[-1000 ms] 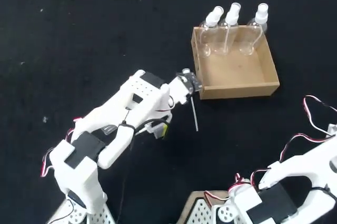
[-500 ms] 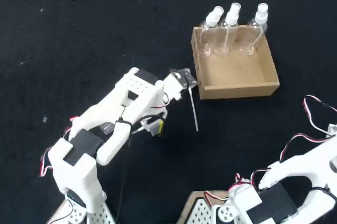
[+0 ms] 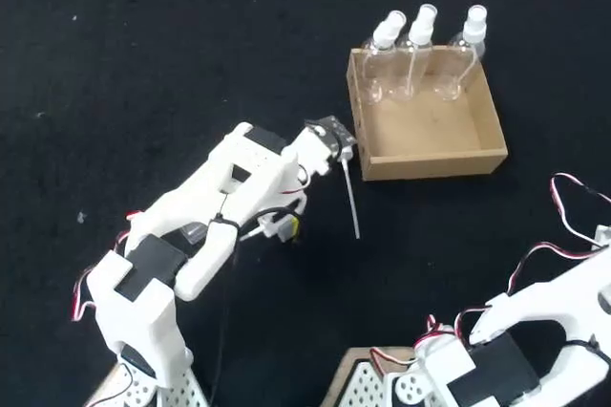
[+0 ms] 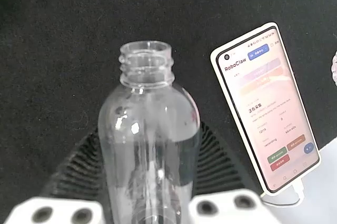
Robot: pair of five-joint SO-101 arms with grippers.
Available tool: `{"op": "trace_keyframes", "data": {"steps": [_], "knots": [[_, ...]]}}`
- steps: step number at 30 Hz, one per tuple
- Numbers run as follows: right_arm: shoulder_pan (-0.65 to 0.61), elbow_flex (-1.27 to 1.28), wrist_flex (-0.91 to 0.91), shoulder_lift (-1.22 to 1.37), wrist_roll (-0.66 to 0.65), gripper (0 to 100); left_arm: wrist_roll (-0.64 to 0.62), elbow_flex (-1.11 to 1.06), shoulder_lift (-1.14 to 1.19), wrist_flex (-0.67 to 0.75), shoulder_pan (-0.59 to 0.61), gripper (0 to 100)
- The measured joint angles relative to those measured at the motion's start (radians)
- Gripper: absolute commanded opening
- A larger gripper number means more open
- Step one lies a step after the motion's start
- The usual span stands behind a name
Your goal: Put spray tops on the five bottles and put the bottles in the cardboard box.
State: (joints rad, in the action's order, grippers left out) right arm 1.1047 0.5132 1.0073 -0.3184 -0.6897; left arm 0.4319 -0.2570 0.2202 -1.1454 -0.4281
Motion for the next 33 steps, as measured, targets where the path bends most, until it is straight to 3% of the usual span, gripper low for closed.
{"op": "trace_keyframes", "data": {"steps": [10, 14, 16, 25, 33], "knots": [[0.0, 0.0, 0.0, 0.0, 0.0, 1.4, 0.0, 0.041, 0.084, -0.003, 0.005, 20], [0.0, 0.0, 0.0, 0.0, 0.0, 1.4, -0.006, 0.044, 0.087, -0.005, 0.002, 2], [0.0, 0.0, 0.0, 0.0, 0.0, 1.4, -0.006, 0.044, 0.084, -0.006, -0.012, 6], [-0.037, -0.043, 0.124, 0.002, 0.0, 1.1, -0.009, 0.063, 0.054, -0.11, -0.054, 3], [-0.164, -0.12, 0.336, -0.098, 0.055, 1.1, -0.009, 0.058, -0.275, -0.264, -0.052, 3]]}}
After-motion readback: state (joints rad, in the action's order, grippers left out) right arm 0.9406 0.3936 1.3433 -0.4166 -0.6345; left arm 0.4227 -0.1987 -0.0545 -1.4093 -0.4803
